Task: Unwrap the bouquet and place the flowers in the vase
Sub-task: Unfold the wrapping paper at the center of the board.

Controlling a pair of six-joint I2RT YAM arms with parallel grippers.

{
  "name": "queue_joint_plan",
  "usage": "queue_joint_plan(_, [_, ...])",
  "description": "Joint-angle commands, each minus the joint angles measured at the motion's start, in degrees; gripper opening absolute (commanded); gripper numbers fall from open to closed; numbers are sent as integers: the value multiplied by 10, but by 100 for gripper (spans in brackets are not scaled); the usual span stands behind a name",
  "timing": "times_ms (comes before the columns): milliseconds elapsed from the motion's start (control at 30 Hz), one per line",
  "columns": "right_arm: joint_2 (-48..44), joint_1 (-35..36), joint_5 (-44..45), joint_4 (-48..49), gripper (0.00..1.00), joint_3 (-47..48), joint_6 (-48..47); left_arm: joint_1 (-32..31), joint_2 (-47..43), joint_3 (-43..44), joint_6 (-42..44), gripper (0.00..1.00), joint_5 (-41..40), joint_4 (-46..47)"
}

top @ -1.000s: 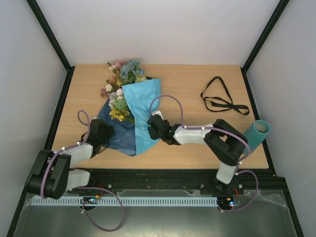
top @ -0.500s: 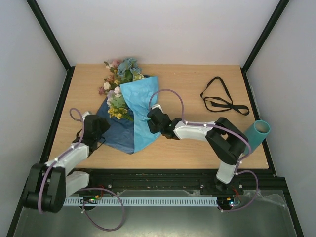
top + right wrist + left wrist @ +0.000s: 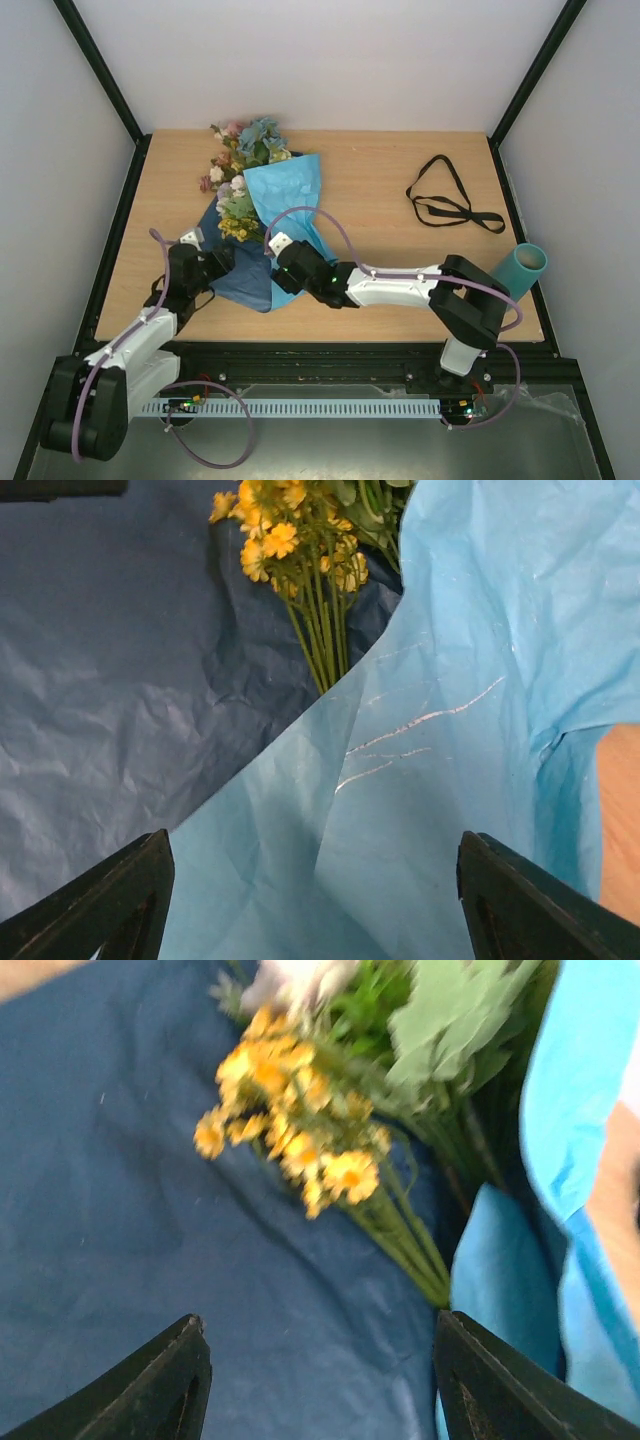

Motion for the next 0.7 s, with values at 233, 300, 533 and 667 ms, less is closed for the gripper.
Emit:
queue_joint_plan(233, [66, 25, 177, 67, 80, -6, -161, -2, 137, 15, -6, 62, 38, 33])
queue_joint_plan(300, [83, 26, 207, 85, 80, -3, -171, -2, 160, 23, -9, 61, 49, 31])
queue_joint_plan(533, [115, 26, 292, 128, 78, 7, -171, -2, 183, 31, -7, 61, 53, 32])
queue_joint_plan(667, [107, 26, 323, 189, 72, -23, -183, -2, 175, 29, -8, 61, 42, 28])
